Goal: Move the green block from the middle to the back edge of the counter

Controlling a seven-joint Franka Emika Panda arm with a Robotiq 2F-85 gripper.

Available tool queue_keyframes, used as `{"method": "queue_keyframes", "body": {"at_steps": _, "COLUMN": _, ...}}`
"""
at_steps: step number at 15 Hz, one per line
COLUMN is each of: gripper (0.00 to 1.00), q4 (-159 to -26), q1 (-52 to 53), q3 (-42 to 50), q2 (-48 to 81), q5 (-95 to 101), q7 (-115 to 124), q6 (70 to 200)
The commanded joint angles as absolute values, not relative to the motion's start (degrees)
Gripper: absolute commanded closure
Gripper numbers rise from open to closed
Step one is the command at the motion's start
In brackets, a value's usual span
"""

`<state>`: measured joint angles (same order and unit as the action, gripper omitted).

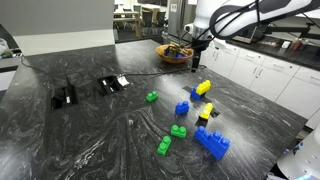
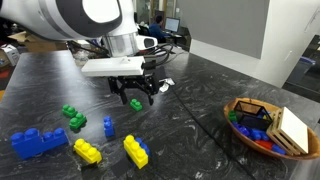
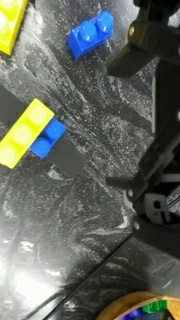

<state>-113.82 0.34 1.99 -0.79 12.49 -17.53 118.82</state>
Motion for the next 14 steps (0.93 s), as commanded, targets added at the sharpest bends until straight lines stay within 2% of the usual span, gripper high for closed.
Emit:
{"method": "queue_keyframes", "body": {"at_steps": 1, "gripper": 0.0, "q4": -107.91, "q1": 1.21, "q3": 0.09, "q2": 5.08, "q5": 9.52, "q7": -25.99, "q6": 123.32}}
{"method": "queue_keyframes", "body": {"at_steps": 7, "gripper": 0.0, "q4": -91.91, "q1": 2.73, "q3": -5.84, "q2": 18.54, "q5": 6.92, "q7": -40.66, "q6": 119.41}}
{"method": "queue_keyframes", "body": {"at_steps": 12, "gripper": 0.0, "q4": -78.58, "q1": 2.13, "q3": -8.19, "q2": 28.58, "q5": 6.12, "q7": -55.02, "q6": 111.08}}
{"method": "queue_keyframes", "body": {"at_steps": 13, "gripper": 0.0, "q4": -84.25, "q1": 3.07, "q3": -7.05, "q2": 25.51, "q5": 6.88, "q7": -49.63, "q6": 116.12}}
{"method": "queue_keyframes", "body": {"at_steps": 14, "gripper": 0.0, "q4": -82.98, "q1": 3.04, "q3": -7.04, "q2": 26.57, "q5": 6.87, "q7": -50.29, "q6": 115.56}}
